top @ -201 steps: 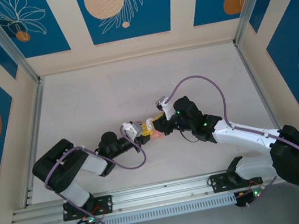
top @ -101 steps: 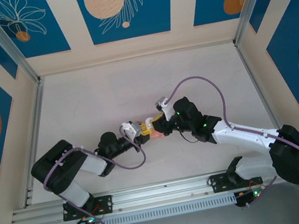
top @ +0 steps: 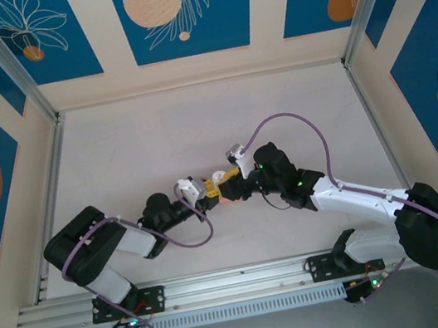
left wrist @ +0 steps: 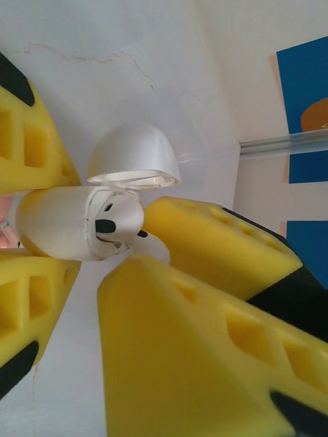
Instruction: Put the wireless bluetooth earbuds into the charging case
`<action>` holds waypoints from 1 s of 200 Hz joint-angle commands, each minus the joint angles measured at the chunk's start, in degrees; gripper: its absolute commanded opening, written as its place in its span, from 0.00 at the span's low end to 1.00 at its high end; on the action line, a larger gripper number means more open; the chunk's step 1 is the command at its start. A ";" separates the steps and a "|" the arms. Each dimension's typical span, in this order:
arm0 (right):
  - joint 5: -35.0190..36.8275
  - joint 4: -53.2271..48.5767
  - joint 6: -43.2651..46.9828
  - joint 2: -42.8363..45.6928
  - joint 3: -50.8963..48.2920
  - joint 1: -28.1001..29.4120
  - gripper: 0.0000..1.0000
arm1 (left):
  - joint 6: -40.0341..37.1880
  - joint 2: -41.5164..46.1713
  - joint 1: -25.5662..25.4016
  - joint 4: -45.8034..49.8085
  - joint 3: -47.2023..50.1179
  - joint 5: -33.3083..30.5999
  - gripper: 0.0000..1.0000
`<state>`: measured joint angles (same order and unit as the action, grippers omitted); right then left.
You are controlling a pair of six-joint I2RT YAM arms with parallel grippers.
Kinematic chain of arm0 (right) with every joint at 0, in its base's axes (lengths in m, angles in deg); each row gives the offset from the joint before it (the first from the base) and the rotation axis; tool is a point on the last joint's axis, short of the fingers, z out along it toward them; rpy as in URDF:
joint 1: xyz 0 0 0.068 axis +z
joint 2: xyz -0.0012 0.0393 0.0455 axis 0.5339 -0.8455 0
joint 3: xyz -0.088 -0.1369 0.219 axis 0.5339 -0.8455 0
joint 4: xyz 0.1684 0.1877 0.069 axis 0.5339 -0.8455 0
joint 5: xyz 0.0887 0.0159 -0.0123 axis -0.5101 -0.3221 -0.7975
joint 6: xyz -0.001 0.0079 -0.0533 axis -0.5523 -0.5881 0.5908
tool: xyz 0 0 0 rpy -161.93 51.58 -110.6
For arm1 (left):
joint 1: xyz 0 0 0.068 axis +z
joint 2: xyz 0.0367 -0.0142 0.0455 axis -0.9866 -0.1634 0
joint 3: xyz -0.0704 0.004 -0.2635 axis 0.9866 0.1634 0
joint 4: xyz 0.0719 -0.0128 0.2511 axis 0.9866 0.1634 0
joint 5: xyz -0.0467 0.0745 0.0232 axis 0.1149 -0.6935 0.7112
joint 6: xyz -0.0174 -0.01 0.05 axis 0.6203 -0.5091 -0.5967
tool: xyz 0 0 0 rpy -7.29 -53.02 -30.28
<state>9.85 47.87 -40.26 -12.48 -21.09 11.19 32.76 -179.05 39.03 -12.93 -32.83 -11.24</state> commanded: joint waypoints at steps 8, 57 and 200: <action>-3.33 0.00 -1.49 2.80 0.21 -1.22 0.50 | 0.30 0.96 -0.63 -3.01 0.25 0.23 0.19; -8.04 -1.55 -4.74 6.20 1.32 -4.26 0.52 | -0.75 0.89 -0.63 -3.03 0.51 0.58 0.19; -16.10 -13.89 -12.69 2.59 3.79 -8.83 0.50 | -1.72 1.35 -0.62 -2.97 0.95 -0.96 0.19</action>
<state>-4.09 35.25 -52.83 -7.51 -18.60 1.90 31.45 -179.05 39.05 -12.98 -32.74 -11.61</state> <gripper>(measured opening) 0.504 0.196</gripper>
